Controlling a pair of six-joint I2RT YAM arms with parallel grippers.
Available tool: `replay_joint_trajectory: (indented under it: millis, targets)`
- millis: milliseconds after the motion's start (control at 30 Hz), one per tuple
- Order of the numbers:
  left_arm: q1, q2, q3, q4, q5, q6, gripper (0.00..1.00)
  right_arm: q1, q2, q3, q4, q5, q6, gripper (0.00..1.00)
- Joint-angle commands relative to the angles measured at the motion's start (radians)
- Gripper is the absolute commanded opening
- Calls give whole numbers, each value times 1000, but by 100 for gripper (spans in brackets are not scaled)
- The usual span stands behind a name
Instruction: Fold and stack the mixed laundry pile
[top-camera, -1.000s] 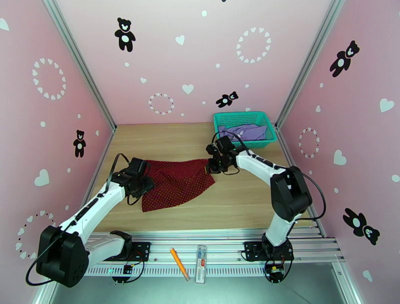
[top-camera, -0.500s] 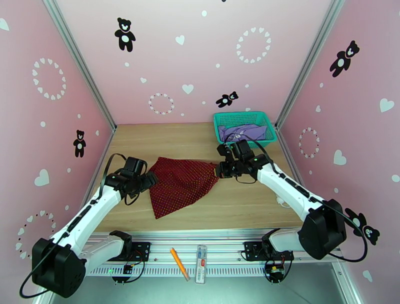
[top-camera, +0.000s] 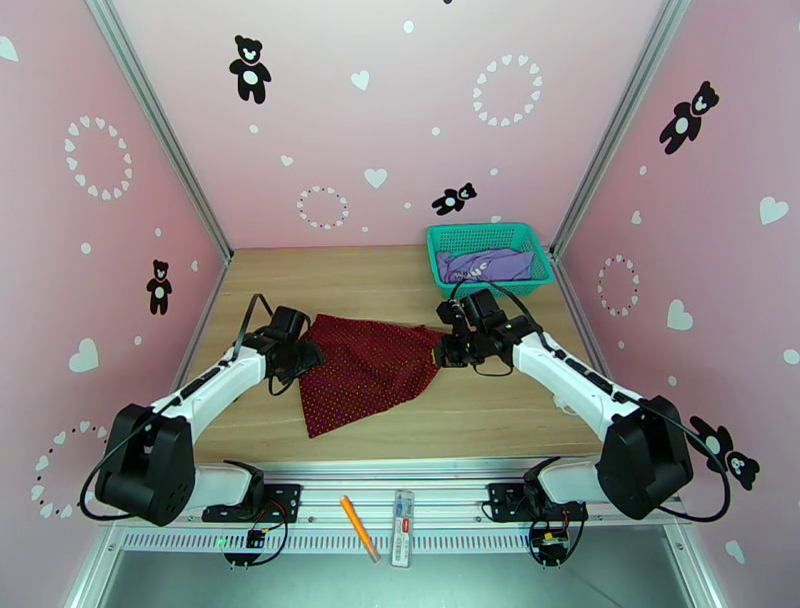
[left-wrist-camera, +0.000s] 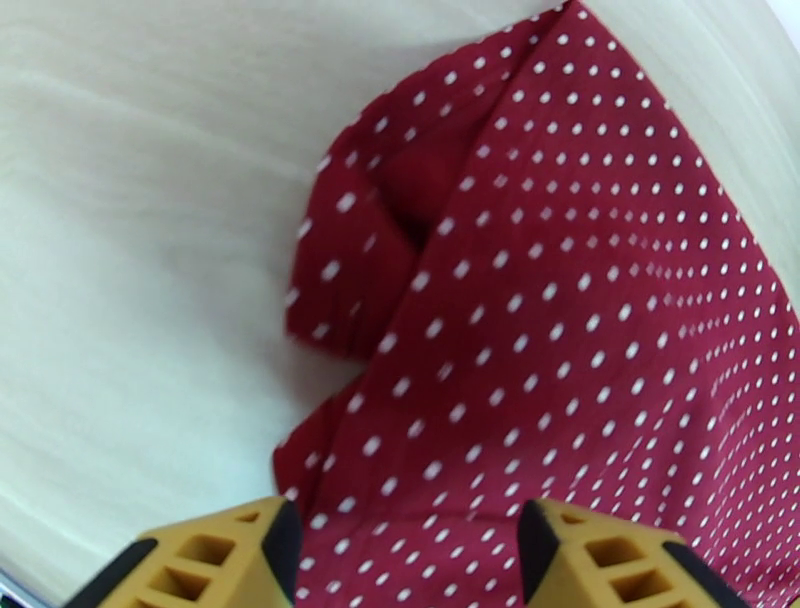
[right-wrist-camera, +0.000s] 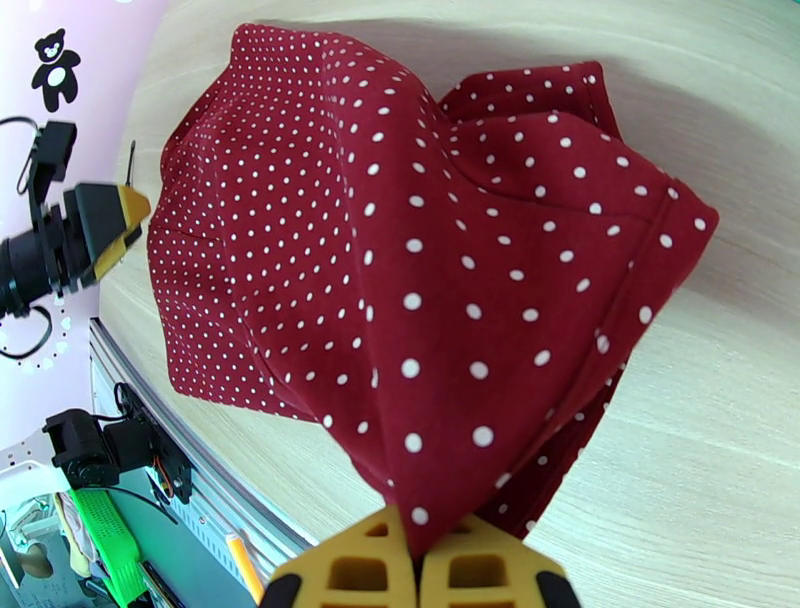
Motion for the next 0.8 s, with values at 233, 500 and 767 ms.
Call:
replay_joint_trajectory:
  millis: [233,500,767]
  targets:
    - [-7,119,78,27,-59,45,60,-3,-43,-25,-4,9,10,0]
    - [-7,161,84,27,-49,58,66,-2,-49,-35,-4,15,9,0]
    - [-7,140,66,69,35,56,53,-3,-46,-37,2,16,14,0]
